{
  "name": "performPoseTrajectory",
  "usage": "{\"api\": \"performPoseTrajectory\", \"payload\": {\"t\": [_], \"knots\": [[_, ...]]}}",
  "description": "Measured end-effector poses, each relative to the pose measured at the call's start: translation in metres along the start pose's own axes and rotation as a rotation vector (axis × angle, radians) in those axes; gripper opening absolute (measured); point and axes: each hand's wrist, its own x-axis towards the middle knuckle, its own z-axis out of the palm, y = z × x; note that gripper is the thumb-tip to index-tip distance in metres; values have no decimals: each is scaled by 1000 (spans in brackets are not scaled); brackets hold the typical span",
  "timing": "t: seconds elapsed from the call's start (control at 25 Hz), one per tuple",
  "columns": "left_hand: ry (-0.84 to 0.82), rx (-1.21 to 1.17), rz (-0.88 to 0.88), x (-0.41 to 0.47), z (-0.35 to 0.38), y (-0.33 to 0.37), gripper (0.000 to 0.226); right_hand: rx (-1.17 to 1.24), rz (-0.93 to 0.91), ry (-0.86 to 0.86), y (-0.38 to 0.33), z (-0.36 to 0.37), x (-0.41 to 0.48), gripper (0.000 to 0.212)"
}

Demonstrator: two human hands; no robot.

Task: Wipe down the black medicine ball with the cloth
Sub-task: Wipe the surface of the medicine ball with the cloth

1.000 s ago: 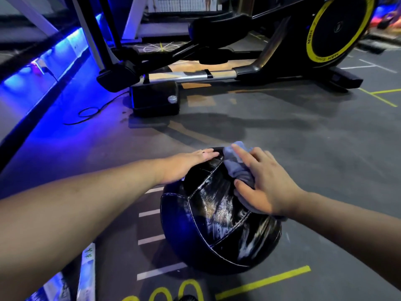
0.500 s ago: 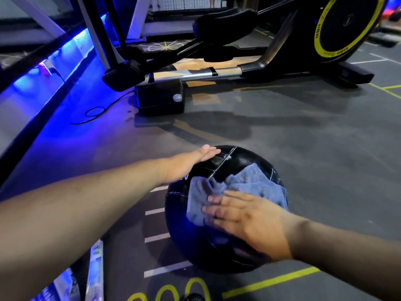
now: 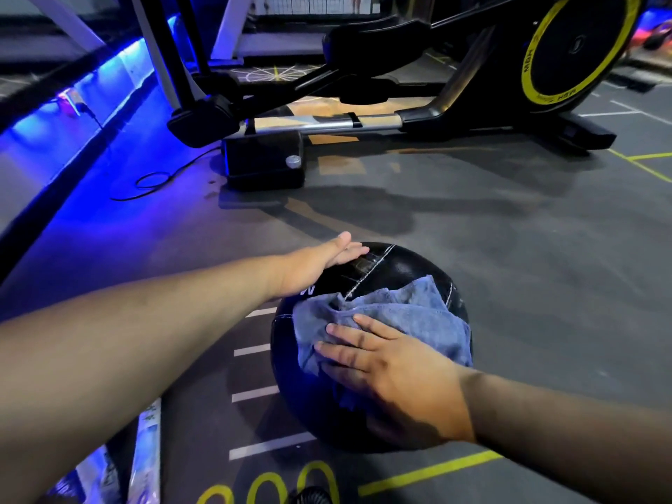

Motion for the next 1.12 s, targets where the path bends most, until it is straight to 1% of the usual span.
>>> {"api": "performPoseTrajectory", "payload": {"t": [0.04,0.08,0.12,0.2,0.24,0.28,0.32,0.36,0.44,0.48,0.52,0.56,0.6,0.64,0.68,0.72,0.8,0.84,0.88,0.92,0.96,1.04,1.12], "knots": [[0,18,-6,-1,-2,-1,60,-32,6,-3,3,-1,2,75],[-5,15,-9,-2,-2,-1,60,-32,74,22,10,-5,4,76],[-11,-10,-11,-3,-1,-1,58,7,186,60,20,-11,6,76],[-38,-108,17,-2,3,0,52,158,448,117,43,-24,5,76],[-49,-144,37,-2,5,2,49,211,516,138,51,-26,3,77],[-45,-165,43,-2,5,4,50,241,530,140,51,-27,2,78],[-32,-181,32,-2,5,4,53,231,482,130,46,-24,0,80],[-26,-181,15,-2,4,3,56,174,372,113,35,-18,-2,80],[-3,-119,-11,-5,-1,0,61,12,77,63,7,-2,-6,75],[3,-83,-10,-7,-2,-1,62,-58,-42,43,-2,6,-9,74],[3,-47,-5,-8,-3,-3,61,-82,-94,40,-3,10,-12,74],[1,-5,2,-9,-3,-3,59,-64,-93,55,3,13,-17,75],[9,43,9,-8,-2,-3,57,-36,-47,104,14,15,-21,76],[23,82,15,-7,-2,-3,55,9,45,174,26,15,-25,75],[34,106,18,-5,-2,-4,53,68,182,265,40,15,-29,73],[46,115,22,-5,-3,-5,51,156,366,333,56,14,-35,71],[54,161,28,-4,-4,-5,50,345,741,394,80,11,-48,69],[53,203,27,-4,-4,-5,50,411,835,416,83,13,-51,65],[56,249,30,-3,-4,-3,49,438,844,438,79,17,-53,60],[56,293,41,-1,-4,-4,49,397,786,443,73,21,-54,57],[61,328,54,1,-4,-5,49,315,656,438,63,25,-53,57],[75,393,69,2,-5,-9,49,46,306,360,40,36,-49,61],[85,429,62,2,-4,-13,51,-164,-2,222,23,43,-47,62]]}}
